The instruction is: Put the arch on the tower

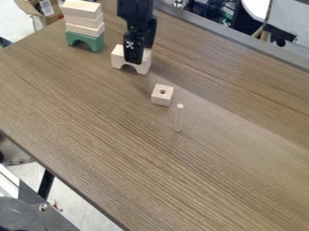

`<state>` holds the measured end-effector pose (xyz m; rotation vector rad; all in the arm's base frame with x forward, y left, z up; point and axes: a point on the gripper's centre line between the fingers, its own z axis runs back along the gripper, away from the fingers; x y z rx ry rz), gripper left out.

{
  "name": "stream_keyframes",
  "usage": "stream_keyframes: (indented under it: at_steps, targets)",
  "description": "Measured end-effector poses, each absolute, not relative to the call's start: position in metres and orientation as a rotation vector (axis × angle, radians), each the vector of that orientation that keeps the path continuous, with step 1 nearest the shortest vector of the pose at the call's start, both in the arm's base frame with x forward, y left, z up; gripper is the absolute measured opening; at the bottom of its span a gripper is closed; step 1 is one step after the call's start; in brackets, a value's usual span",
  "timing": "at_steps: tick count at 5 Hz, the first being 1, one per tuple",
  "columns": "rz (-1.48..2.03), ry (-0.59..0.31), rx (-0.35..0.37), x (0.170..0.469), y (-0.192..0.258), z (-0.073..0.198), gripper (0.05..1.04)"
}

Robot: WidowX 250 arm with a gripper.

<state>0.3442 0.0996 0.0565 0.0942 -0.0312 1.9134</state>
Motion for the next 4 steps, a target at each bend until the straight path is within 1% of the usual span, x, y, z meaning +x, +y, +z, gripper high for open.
stream_keyframes:
  at_steps: [2,3,4]
  targets:
    - [1.922,-0.02,0.117,0.344,0.104,0.047,0.999]
    - [1.917,-0.031,0.119,0.346,0.107,0.045,0.999]
    - [1.917,-0.019,0.128,0.346,0.109,0.038,0.95]
